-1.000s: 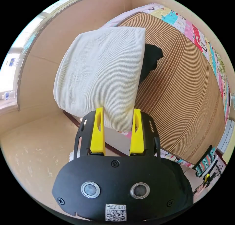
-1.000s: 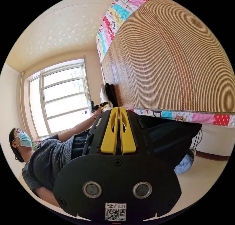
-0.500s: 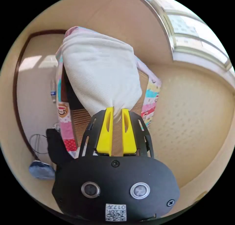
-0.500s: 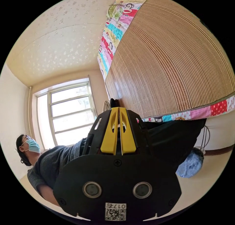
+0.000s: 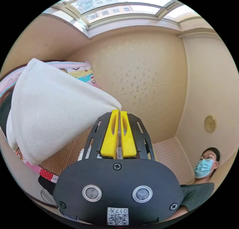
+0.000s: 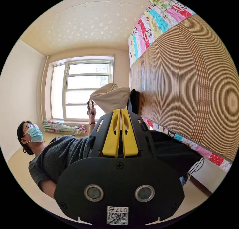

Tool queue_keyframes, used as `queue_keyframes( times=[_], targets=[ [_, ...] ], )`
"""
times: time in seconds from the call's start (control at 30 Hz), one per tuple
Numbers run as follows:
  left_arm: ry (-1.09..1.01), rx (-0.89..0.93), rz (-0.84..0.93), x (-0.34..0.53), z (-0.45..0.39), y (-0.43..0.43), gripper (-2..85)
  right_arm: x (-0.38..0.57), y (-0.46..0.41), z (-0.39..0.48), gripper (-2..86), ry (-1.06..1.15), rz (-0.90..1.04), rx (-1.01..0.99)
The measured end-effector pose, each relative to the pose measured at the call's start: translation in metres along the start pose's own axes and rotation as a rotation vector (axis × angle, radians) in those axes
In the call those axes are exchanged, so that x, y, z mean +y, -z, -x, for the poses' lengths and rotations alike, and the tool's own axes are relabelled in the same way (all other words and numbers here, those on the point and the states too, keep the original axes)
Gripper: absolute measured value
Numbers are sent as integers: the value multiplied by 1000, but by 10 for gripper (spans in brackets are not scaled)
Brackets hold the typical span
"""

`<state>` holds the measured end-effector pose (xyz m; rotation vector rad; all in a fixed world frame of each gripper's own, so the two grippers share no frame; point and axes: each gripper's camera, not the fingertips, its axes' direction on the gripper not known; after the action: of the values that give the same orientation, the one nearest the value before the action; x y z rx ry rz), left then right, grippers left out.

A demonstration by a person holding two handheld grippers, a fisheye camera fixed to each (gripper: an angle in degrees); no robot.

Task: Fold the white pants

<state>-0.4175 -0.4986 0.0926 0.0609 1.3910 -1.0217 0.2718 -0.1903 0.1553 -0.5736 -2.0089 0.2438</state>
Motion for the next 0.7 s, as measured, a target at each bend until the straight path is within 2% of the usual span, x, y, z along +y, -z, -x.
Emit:
queue_keyframes(
  times=[0.13, 0.23, 0.3, 0.37, 0.43, 0.5, 0.53, 0.67, 0.7],
  targets=[
    [-195, 151, 72, 61, -86, -45, -10, -10, -1, -9, 60, 38, 25, -38],
    [-289, 342, 161, 109, -124, -83, -10, -31, -22, -42, 171, -28, 84, -191],
    [-315, 470, 227, 141, -138, -110, -10, -49, -50, -72, 242, -64, 141, -423],
    [-319, 551, 313, 174, -147, -143, -10, -62, -73, -84, 259, -56, 166, -649],
    [-380, 616, 451, 225, -165, -188, -10, -72, -91, -90, 238, -57, 174, -703],
    [-429, 678, 542, 263, -175, -219, -9, -81, -98, -82, 99, 54, 164, -687],
    [-440, 687, 595, 284, -175, -239, -9, -82, -95, -81, 89, 84, 133, -696],
    [-423, 498, 609, 321, -146, -268, -9, -80, -51, -57, 49, 278, -133, -600],
    [-431, 397, 596, 327, -132, -270, -8, -77, -37, -43, 50, 361, -187, -563]
  ],
)
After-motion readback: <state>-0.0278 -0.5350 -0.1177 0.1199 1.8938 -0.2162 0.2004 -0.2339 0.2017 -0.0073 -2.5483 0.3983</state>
